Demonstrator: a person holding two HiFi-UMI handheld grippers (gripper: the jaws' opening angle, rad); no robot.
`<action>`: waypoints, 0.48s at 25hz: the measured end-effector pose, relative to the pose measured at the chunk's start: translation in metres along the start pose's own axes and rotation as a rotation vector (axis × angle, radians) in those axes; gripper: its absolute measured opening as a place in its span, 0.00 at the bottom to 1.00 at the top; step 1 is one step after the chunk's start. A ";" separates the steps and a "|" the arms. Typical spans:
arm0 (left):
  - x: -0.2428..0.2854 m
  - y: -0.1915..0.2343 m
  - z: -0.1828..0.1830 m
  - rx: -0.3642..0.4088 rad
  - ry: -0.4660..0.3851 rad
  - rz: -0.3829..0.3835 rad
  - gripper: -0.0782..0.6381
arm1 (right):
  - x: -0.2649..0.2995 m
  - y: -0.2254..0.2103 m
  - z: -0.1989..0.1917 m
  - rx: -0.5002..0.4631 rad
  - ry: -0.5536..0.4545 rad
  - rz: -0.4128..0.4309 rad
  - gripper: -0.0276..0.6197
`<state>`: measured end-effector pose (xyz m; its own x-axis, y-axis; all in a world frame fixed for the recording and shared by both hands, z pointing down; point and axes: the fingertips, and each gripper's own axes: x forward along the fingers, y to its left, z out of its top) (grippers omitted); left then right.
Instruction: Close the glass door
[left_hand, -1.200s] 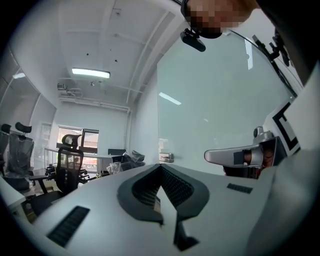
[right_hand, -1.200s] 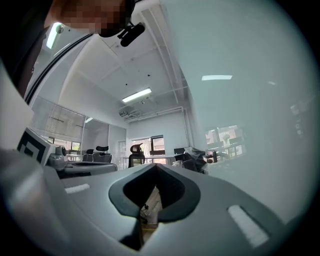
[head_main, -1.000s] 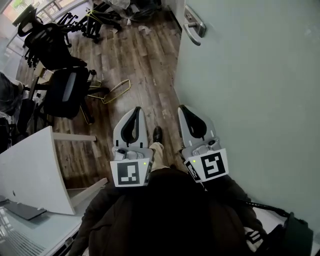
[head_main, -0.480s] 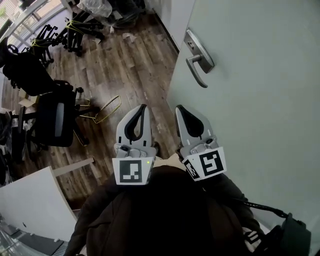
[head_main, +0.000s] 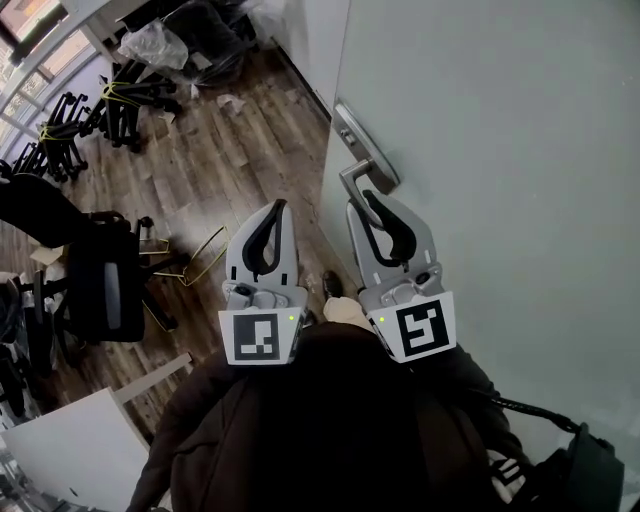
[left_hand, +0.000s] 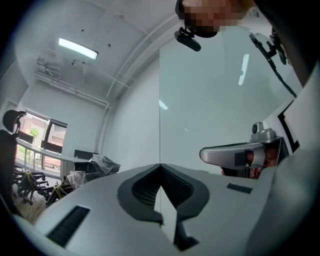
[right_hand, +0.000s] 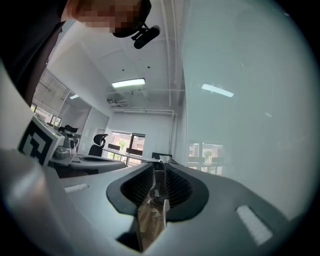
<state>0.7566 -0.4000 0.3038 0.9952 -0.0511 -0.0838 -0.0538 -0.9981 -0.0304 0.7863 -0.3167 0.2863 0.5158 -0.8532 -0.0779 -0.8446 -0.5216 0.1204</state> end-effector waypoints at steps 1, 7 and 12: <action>0.006 -0.001 -0.001 0.001 0.000 -0.011 0.10 | 0.002 -0.004 -0.006 -0.011 0.020 -0.003 0.11; 0.025 -0.007 -0.013 -0.026 0.031 -0.059 0.10 | 0.012 -0.007 -0.054 0.015 0.161 0.012 0.18; 0.024 0.002 -0.017 -0.037 0.055 -0.058 0.10 | 0.022 -0.003 -0.080 0.033 0.238 -0.003 0.18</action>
<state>0.7819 -0.4035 0.3187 0.9996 0.0061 -0.0284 0.0062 -1.0000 0.0028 0.8115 -0.3349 0.3636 0.5343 -0.8305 0.1576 -0.8452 -0.5271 0.0877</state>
